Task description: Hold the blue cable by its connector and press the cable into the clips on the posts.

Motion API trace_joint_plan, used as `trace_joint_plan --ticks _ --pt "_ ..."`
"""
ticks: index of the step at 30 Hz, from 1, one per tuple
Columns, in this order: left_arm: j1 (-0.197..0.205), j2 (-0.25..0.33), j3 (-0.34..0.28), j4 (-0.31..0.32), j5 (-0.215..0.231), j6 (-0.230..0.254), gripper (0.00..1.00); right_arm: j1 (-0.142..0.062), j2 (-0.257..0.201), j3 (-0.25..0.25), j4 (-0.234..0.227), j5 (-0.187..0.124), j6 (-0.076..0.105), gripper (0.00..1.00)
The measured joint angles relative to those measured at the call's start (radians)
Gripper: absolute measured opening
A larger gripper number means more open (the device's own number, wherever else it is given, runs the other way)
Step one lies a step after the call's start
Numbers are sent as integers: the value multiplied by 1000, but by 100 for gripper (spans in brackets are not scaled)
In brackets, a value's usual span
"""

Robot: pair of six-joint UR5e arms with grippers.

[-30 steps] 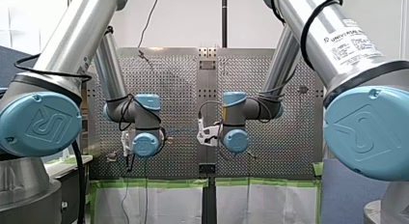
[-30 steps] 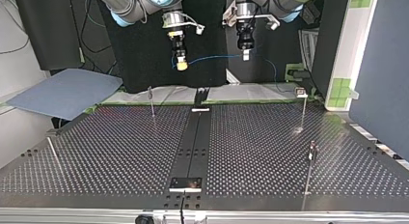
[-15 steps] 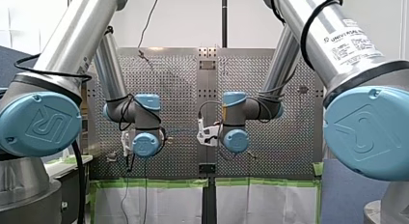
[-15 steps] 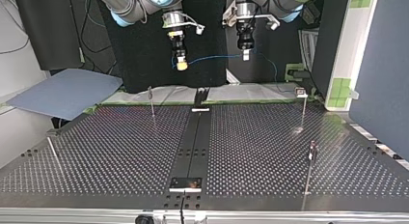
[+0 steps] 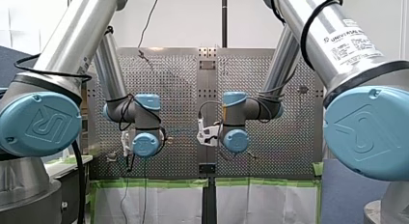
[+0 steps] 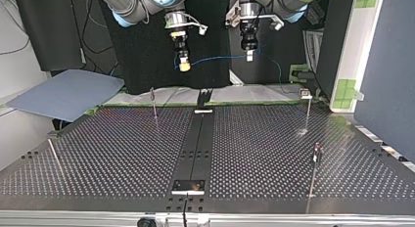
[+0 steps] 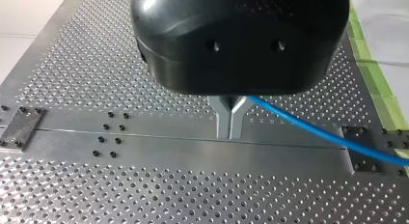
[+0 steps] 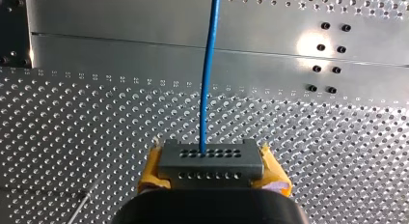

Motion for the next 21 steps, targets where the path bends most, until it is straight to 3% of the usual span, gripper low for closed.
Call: trace_joint_plan --ticks 5,8,12,21 --pt "0 0 -1 -1 0 0 0 0 0 0 -1 0 0 0" --pt "0 0 -1 -1 0 0 0 11 10 1 -2 1 0 0" --pt "0 0 -1 -2 0 0 0 33 48 1 -2 1 0 0" --pt "0 0 -1 -2 0 0 0 40 115 1 -2 1 0 0"
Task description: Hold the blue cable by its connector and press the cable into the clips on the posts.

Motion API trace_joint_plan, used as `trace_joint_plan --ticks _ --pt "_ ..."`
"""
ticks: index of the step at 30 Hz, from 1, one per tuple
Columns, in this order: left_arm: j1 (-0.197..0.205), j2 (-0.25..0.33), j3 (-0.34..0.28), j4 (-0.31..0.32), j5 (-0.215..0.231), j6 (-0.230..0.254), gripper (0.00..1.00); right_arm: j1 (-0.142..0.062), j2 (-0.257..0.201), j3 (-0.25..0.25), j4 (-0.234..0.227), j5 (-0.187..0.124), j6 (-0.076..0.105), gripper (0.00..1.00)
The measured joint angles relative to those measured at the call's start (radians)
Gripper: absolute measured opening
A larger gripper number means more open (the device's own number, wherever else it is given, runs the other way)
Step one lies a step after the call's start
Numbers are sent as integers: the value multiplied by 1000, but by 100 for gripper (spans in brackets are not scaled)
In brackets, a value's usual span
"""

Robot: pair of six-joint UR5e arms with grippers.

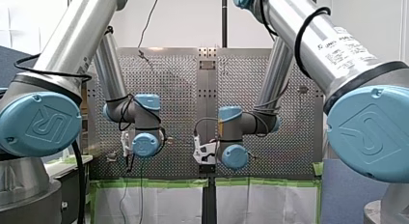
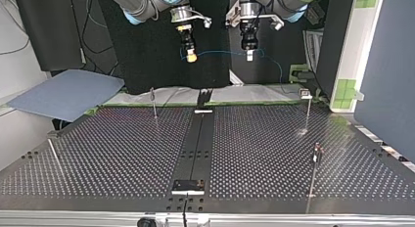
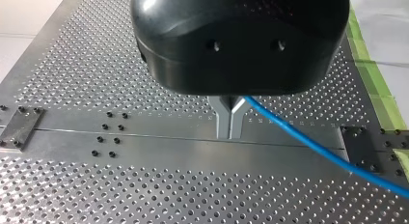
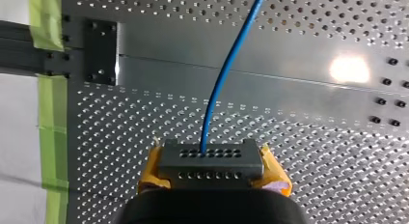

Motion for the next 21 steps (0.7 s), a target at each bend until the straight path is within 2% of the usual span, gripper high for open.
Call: trace_joint_plan --ticks 10,16,21 --pt "8 -9 -9 -8 8 9 0 0 4 0 0 0 0 0" --pt "58 -50 -57 -31 58 58 0 0 4 0 0 0 0 0" --pt "107 -60 -77 -33 108 107 0 0 4 0 0 0 0 0"
